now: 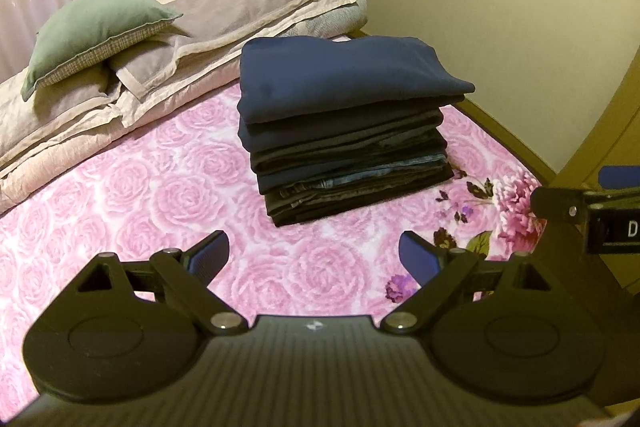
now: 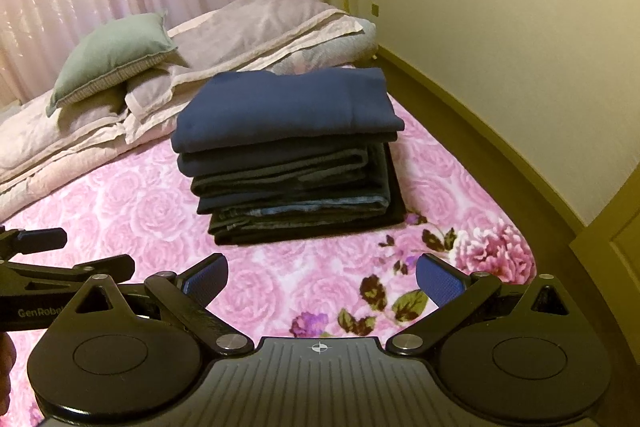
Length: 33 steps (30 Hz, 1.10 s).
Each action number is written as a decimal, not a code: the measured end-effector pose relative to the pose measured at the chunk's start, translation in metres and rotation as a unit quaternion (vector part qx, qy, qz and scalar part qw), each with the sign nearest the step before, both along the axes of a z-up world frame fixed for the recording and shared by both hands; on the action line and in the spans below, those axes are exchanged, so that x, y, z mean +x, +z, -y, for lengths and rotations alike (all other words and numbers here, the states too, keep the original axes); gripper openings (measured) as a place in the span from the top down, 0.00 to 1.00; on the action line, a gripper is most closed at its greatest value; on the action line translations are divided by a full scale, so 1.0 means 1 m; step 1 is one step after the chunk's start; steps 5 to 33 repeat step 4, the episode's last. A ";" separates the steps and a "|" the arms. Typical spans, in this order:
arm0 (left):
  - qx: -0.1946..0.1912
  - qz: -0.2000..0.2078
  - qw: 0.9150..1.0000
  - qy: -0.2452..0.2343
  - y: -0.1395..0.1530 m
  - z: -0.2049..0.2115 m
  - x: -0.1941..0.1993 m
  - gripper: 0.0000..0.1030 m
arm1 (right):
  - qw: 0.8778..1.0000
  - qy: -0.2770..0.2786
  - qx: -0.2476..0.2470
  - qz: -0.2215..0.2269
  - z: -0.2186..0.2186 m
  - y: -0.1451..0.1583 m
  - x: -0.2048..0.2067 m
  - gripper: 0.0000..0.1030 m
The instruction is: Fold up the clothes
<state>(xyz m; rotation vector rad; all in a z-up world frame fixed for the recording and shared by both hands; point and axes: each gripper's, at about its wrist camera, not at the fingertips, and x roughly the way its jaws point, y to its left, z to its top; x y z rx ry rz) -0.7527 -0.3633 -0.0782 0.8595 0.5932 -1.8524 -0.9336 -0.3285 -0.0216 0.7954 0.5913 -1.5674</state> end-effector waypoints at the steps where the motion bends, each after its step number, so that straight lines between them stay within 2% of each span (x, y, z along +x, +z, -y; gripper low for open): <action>1: -0.001 0.001 1.000 0.000 0.000 0.000 0.000 0.13 | 1.000 0.001 0.000 0.000 0.001 0.000 0.000 0.00; 33: -0.005 0.001 1.000 0.000 0.001 -0.003 -0.002 0.13 | 1.000 0.005 0.000 0.001 0.002 0.000 -0.002 0.00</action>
